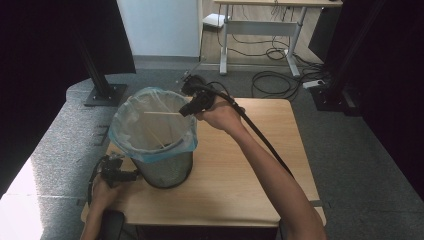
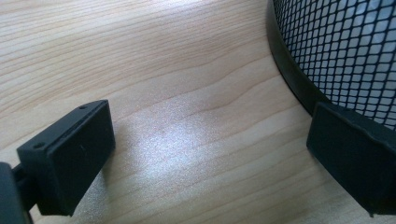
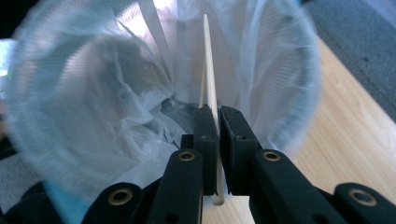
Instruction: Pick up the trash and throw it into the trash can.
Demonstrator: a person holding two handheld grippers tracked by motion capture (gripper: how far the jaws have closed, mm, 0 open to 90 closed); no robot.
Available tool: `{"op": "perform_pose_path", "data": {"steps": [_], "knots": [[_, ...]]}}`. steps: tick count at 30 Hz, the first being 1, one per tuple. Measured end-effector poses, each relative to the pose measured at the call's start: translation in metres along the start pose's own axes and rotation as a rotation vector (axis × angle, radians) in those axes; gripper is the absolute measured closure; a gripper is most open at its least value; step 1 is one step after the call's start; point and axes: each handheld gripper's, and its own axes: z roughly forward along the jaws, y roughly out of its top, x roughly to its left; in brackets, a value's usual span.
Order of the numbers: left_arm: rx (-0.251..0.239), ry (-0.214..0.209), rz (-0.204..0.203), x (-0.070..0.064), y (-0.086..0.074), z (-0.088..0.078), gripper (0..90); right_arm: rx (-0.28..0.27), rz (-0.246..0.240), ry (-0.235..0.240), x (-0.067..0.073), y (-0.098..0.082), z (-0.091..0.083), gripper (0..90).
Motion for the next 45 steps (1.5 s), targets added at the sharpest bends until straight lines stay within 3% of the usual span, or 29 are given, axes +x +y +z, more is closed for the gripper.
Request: {"op": "perform_pose_path", "data": {"steps": [1,3,4,5,6,7,8,9,12,13,17,21,28,40,41,45], "knots": [[0.000,0.000,0.000,0.000,0.000,0.000,0.8,0.002,0.001,0.000,0.000,0.001,0.006,79.5],[0.000,-0.001,0.000,0.000,0.000,0.000,0.8,-0.027,0.001,-0.022,-0.001,0.002,0.013,53.7],[0.000,-0.001,0.000,0.000,0.000,0.000,0.7,-0.027,0.001,-0.022,-0.001,0.002,0.013,53.7],[0.001,-0.001,0.001,0.000,0.000,0.000,0.6,-0.053,-0.003,-0.044,-0.003,0.002,0.016,30.5],[0.001,-0.001,0.001,0.000,0.000,0.000,0.6,-0.067,-0.003,-0.064,-0.004,0.002,0.015,23.7],[0.001,-0.001,0.001,0.000,0.000,0.000,0.5,-0.067,-0.003,-0.064,-0.004,0.002,0.015,23.7],[0.001,0.000,0.004,0.000,0.000,0.000,0.5,-0.078,-0.007,-0.099,-0.006,0.000,0.010,14.3],[0.001,0.000,0.004,0.000,0.000,0.000,0.4,-0.081,-0.004,-0.100,-0.007,-0.002,0.009,11.4],[0.001,0.000,0.005,0.000,0.000,0.000,0.4,-0.072,0.003,-0.102,-0.009,-0.006,0.003,8.3],[0.001,0.000,0.005,0.000,0.000,0.000,0.4,-0.078,0.014,-0.110,-0.012,-0.013,-0.003,0.9],[0.001,0.000,0.004,0.000,0.000,0.000,0.4,-0.091,0.017,-0.139,-0.016,-0.024,-0.010,0.0],[0.001,0.000,0.005,0.000,0.000,0.000,0.4,-0.130,0.050,-0.164,-0.028,-0.049,-0.022,0.0],[0.001,0.000,0.005,0.000,0.000,0.000,0.4,-0.141,0.076,-0.208,-0.041,-0.083,-0.033,0.0],[0.000,0.001,0.003,0.000,0.000,0.000,0.5,-0.172,0.141,-0.290,-0.056,-0.155,-0.052,0.0],[0.000,0.001,0.003,0.000,0.000,0.000,0.5,-0.172,0.141,-0.290,-0.056,-0.155,-0.052,0.0],[-0.001,0.002,0.003,0.000,0.000,0.000,0.6,-0.181,0.183,-0.320,-0.061,-0.188,-0.053,0.0]]}}
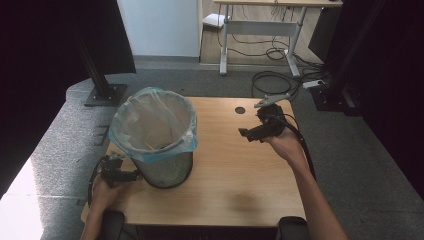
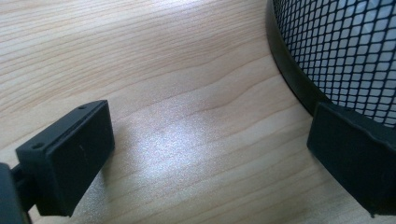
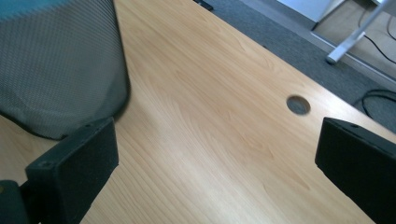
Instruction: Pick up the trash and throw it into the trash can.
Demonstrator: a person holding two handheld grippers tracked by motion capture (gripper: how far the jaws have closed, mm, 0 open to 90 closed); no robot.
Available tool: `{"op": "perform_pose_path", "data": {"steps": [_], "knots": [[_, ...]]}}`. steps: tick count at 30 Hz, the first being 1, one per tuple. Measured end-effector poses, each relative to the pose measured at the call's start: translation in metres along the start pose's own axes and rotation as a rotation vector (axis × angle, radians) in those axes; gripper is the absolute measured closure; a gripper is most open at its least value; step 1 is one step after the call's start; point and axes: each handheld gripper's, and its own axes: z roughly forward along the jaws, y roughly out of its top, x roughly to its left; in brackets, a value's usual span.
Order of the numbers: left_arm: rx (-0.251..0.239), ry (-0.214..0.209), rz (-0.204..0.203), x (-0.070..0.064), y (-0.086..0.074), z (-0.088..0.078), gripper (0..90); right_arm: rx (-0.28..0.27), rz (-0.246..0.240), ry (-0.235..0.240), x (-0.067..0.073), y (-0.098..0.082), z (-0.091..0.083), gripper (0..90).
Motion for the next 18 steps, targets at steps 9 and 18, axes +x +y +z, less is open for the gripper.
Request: {"op": "perform_pose_path", "data": {"steps": [9,18], "knots": [[0.000,0.000,0.000,0.000,0.000,0.000,0.5,-0.019,0.052,-0.061,-0.013,-0.058,0.005,0.0],[0.000,0.000,0.002,0.000,0.000,0.000,0.5,0.001,0.136,-0.097,-0.020,-0.131,0.025,0.0]]}}
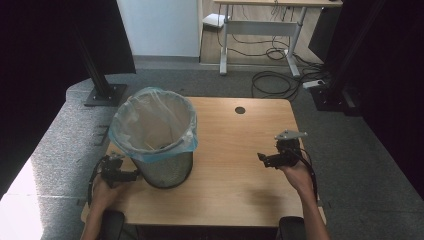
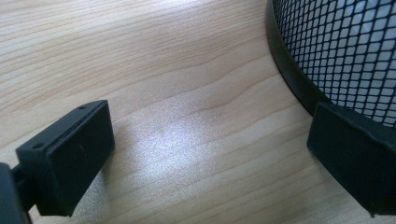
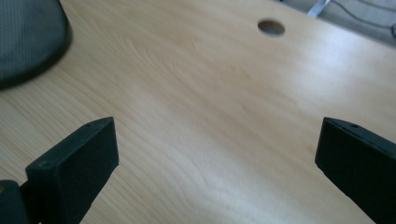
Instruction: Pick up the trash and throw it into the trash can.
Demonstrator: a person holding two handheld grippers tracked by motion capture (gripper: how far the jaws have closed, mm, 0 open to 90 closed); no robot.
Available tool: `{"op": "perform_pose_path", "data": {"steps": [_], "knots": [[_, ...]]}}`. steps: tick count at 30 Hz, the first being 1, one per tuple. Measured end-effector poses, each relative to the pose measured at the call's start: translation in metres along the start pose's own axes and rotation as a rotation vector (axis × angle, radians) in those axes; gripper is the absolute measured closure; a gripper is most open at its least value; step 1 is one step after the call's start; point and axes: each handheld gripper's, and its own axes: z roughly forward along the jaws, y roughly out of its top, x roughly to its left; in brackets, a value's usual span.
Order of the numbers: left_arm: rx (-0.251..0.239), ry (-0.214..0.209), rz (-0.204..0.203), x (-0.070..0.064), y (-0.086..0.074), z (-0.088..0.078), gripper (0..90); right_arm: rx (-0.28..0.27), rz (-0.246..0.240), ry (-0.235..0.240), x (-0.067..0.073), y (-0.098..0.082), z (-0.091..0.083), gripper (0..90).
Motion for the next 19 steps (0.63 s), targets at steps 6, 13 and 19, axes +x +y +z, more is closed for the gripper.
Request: {"op": "perform_pose_path", "data": {"steps": [6,13,19], "knots": [[0.001,-0.001,-0.001,0.000,0.000,0.000,0.5,0.025,0.049,-0.011,-0.003,-0.046,0.022,0.0],[0.002,-0.001,-0.001,0.000,0.000,0.000,0.6,0.065,0.058,-0.041,0.000,-0.082,0.041,0.0],[0.002,-0.002,-0.001,0.000,0.000,0.000,0.5,0.092,0.091,-0.039,-0.001,-0.100,0.050,0.0]]}}
